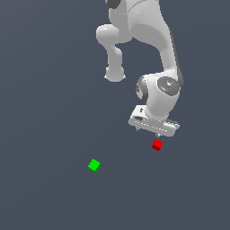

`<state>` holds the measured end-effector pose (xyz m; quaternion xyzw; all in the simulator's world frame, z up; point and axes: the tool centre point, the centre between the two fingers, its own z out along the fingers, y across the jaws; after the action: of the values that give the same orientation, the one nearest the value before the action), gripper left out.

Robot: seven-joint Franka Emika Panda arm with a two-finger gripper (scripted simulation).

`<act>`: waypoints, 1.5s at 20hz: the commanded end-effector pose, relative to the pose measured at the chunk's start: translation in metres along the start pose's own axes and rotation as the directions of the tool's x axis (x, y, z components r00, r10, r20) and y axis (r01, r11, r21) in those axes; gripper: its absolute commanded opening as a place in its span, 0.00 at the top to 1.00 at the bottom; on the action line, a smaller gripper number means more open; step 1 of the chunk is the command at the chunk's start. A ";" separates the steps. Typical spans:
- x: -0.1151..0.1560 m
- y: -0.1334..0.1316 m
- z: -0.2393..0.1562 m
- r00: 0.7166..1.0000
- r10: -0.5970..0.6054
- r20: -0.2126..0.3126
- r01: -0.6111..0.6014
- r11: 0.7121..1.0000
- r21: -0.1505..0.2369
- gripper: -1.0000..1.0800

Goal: Stack the red cube on top of the green cube.

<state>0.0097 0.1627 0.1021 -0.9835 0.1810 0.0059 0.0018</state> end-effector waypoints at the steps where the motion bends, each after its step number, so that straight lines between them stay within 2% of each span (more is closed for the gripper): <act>1: 0.000 -0.017 0.008 0.999 0.039 -0.003 -0.039 0.999 0.000 0.04; 7: 0.002 -0.047 0.022 0.994 0.107 -0.009 -0.107 0.994 0.000 0.04; 13: 0.005 -0.065 0.031 0.989 0.147 -0.012 -0.147 0.989 0.000 0.04; 25: 0.007 -0.069 0.034 0.988 0.157 -0.012 -0.157 0.988 0.000 0.04; 30: 0.007 -0.069 0.052 0.988 0.157 -0.012 -0.157 0.988 0.000 0.04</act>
<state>0.0408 0.2249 0.0575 -0.9662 0.2577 -0.0007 0.0005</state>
